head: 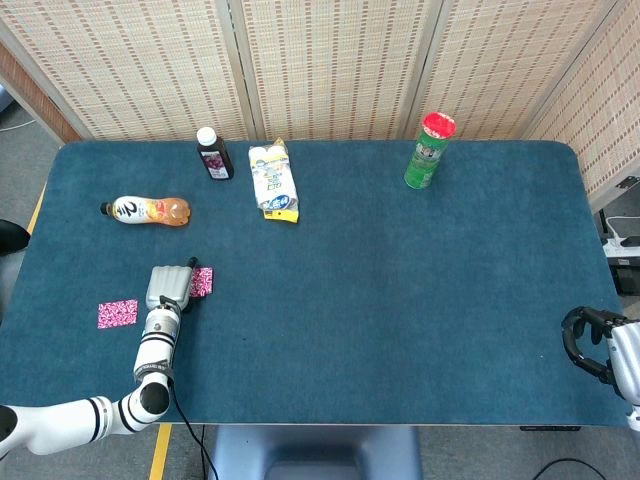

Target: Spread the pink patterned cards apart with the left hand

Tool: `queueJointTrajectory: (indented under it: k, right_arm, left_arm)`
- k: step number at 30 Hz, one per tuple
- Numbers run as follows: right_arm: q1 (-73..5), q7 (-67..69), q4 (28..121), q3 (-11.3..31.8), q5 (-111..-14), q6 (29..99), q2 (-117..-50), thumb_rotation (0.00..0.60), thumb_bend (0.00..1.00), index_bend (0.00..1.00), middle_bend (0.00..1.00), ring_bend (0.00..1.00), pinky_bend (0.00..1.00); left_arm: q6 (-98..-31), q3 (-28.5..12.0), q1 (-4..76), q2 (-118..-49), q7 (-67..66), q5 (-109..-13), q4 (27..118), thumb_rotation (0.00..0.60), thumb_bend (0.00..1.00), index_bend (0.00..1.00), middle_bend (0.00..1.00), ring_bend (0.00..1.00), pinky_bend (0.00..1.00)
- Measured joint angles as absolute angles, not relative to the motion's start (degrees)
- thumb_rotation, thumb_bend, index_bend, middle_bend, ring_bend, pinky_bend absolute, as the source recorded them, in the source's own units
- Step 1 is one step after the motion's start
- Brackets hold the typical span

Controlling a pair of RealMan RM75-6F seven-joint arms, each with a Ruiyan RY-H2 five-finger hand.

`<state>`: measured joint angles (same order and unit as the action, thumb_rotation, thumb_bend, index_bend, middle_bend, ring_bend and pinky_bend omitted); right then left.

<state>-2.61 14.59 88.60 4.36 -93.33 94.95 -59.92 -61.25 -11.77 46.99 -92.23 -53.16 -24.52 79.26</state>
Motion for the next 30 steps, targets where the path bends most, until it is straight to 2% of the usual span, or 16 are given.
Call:
queueJointTrajectory:
  k: [4,9,20,30]
  right_arm:
    - [-2.7,14.6,88.6,4.3,-93.4,94.9,-60.0,0.600,0.53,0.75,0.65,0.69,0.99]
    - [-2.7,14.4,88.6,4.2,-93.5,94.7,-59.9,0.600,0.53,0.75,0.65,0.70,0.99]
    - [-2.7,14.5,88.6,4.2,-93.4,94.8,-59.9,0.600,0.53,0.75,0.65,0.70,0.99]
    - [-2.7,14.4,88.6,4.2,-93.5,94.8,-59.9,0.600,0.53,0.75,0.65,0.69,0.99]
  left_arm:
    - [-60.8,-11.7,47.6,-92.4,-53.2,-23.8,78.4,0.600,0.32,0.20,1.00,1.00,1.00]
    - [-60.5,-11.6,47.9,-92.5,-53.1,-23.3,78.2,0.600,0.32,0.31,1.00,1.00,1.00]
    - [-60.9,-10.9,48.2,-92.8,-52.4,-23.5,78.0,0.600,0.32,0.35,1.00,1.00,1.00]
    - [-62.3,-10.5,47.8,-92.8,-50.9,-25.7,78.7,0.600,0.32,0.51,1.00,1.00,1.00]
